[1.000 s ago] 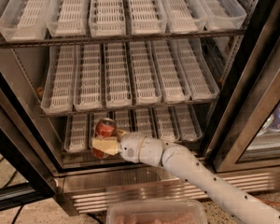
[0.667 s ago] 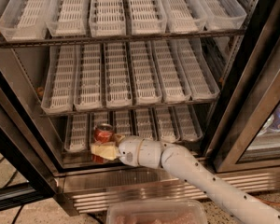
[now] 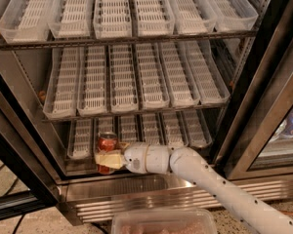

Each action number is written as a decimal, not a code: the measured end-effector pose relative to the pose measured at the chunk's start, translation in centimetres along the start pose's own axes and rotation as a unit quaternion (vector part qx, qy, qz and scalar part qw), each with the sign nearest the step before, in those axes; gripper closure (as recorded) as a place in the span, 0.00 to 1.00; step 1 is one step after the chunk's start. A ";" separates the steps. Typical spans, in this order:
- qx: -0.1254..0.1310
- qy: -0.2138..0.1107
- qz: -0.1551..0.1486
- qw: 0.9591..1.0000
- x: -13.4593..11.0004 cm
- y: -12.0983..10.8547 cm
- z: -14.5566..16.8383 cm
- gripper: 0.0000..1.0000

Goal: Pick coke can from bottom shelf of fridge

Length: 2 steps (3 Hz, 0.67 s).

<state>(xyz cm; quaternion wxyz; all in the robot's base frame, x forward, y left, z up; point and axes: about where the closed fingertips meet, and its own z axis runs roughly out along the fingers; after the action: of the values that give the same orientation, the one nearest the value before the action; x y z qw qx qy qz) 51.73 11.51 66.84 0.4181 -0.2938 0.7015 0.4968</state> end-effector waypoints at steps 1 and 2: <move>-0.051 0.035 0.017 0.998 0.4 1.0 -0.9 1.00; -0.103 0.090 0.032 0.990 2.0 2.7 -1.7 1.00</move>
Offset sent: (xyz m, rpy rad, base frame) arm -0.0703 -0.0181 -0.0090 -0.0814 0.2073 0.4325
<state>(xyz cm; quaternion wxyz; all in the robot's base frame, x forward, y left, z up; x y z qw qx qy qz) 48.06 10.79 66.60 0.3050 -0.3557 0.6905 0.5511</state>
